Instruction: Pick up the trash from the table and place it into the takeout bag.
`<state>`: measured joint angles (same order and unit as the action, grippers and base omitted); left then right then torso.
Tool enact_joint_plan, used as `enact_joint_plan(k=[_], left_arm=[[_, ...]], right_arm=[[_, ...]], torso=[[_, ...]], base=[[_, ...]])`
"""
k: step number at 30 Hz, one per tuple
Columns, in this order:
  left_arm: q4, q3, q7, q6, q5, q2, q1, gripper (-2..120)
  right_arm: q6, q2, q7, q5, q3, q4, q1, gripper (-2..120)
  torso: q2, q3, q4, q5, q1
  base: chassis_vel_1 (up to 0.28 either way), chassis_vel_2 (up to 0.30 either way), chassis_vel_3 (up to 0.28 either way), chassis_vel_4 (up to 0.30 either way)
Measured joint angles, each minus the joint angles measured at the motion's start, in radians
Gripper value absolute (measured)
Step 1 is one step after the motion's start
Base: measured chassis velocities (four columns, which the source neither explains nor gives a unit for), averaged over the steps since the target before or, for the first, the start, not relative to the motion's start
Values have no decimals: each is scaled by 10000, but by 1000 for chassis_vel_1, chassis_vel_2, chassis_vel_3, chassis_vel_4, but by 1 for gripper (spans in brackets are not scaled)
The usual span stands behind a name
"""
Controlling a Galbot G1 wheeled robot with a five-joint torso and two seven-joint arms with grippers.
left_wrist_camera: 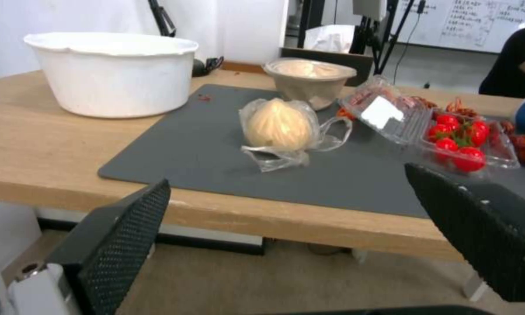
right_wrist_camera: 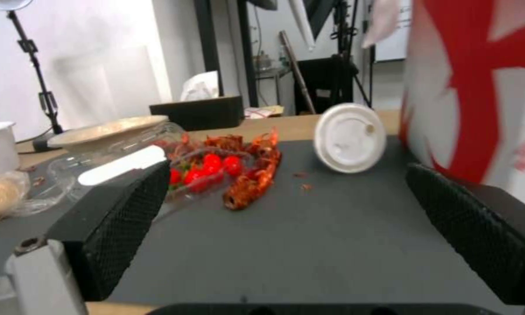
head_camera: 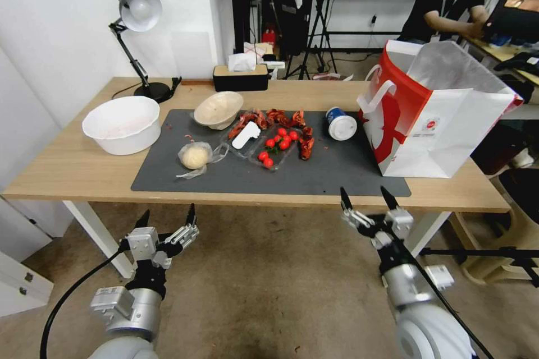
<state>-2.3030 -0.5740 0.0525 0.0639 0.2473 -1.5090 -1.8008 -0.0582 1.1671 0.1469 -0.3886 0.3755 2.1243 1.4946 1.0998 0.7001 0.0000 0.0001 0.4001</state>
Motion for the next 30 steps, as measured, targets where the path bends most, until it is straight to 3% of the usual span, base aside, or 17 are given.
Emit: enact_joint_plan(k=[10, 15, 30], left_arm=[[-51, -137, 0, 7, 1, -68, -100, 100], [-64, -150, -2, 12, -19, -95, -85, 100], [-96, -225, -10, 25, -70, -207, -118, 100]], right_arm=[[2052, -579, 542, -657, -1061, -87, -2001, 100], [2448, -655, 730, -767, -1361, -262, -2584, 100], [4739, -809, 2757, -1809, -2359, -1039, -5305, 100]], torso=[[0, 0, -1, 0, 0], [0, 0, 0, -1, 0], [2, 0, 0, -1, 0]], base=[[0, 0, 0, 0], [0, 0, 0, 0], [0, 0, 0, 0]])
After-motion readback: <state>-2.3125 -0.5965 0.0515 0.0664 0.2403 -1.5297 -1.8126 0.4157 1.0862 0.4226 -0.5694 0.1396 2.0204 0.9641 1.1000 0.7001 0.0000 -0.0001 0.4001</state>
